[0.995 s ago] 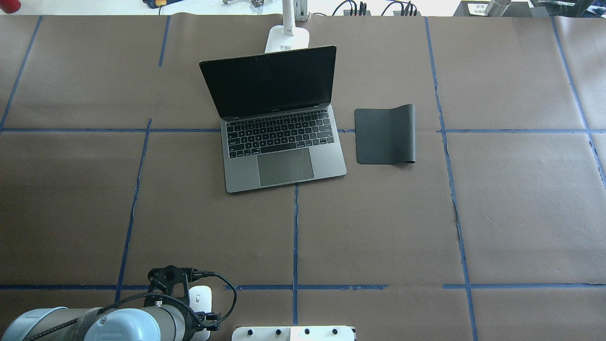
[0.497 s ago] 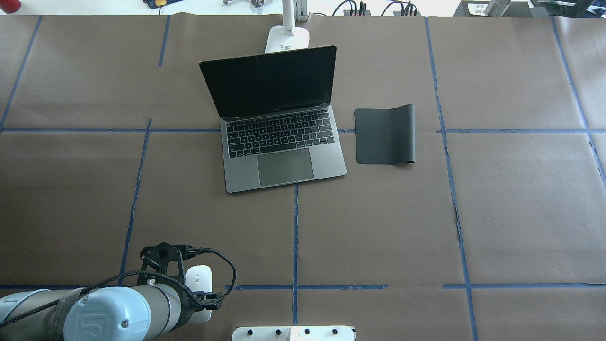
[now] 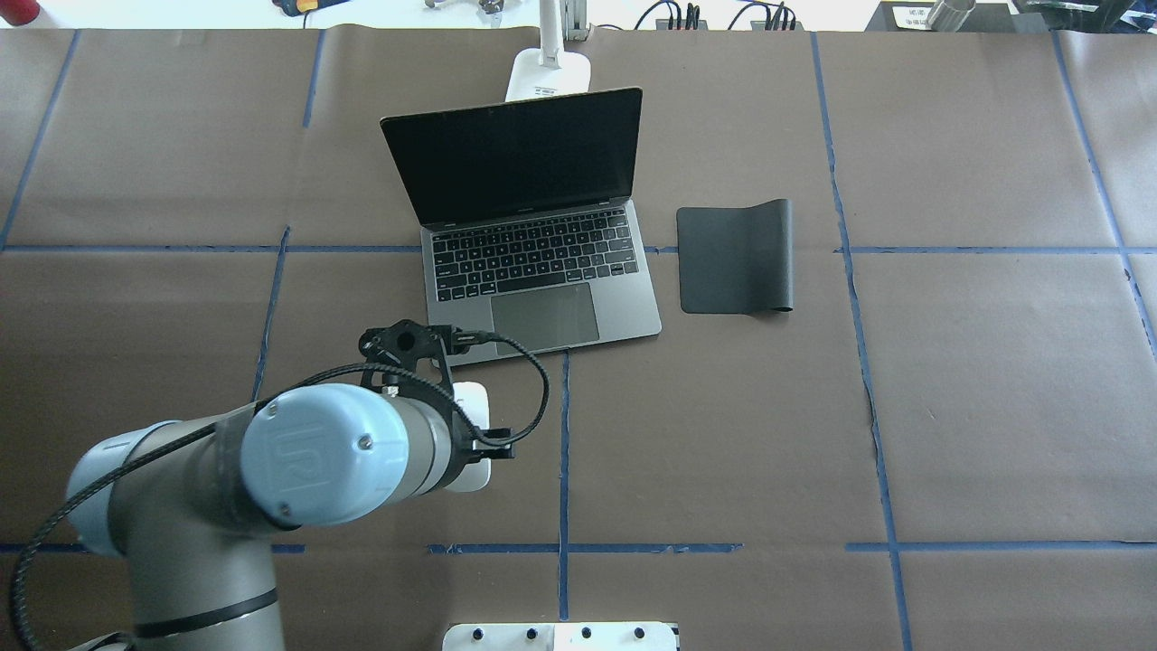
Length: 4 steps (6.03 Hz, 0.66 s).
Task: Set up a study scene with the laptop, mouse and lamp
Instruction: 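Carry the white mouse across and lower it onto the mouse pad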
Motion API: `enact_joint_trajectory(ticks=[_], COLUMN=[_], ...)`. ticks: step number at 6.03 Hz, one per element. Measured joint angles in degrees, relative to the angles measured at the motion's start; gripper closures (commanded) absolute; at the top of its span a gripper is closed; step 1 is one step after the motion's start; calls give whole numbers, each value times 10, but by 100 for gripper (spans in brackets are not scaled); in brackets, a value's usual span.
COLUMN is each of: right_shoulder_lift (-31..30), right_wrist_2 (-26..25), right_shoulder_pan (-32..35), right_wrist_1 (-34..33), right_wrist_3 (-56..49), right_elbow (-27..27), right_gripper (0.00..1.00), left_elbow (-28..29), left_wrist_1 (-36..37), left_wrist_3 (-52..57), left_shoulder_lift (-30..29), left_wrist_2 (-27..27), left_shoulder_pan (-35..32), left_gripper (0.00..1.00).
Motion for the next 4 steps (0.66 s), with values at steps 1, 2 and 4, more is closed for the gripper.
enact_joint_trajectory(ticks=[1, 2, 4], right_shoulder_lift=[0, 0, 0], right_wrist_2=[0, 0, -1], right_shoulder_pan=[0, 0, 0], right_wrist_1=[0, -2, -5], right_wrist_3=[0, 1, 1], right_elbow=[-1, -2, -2], right_gripper=[0, 0, 0], left_elbow=[81, 168, 394], left_wrist_1=[-3, -12, -100], left_wrist_3=[12, 24, 28], left_shoulder_lift=[-72, -144, -289], left_wrist_2=[-7, -18, -36], left_shoulder_pan=[-22, -43, -72], left_gripper=[77, 77, 77])
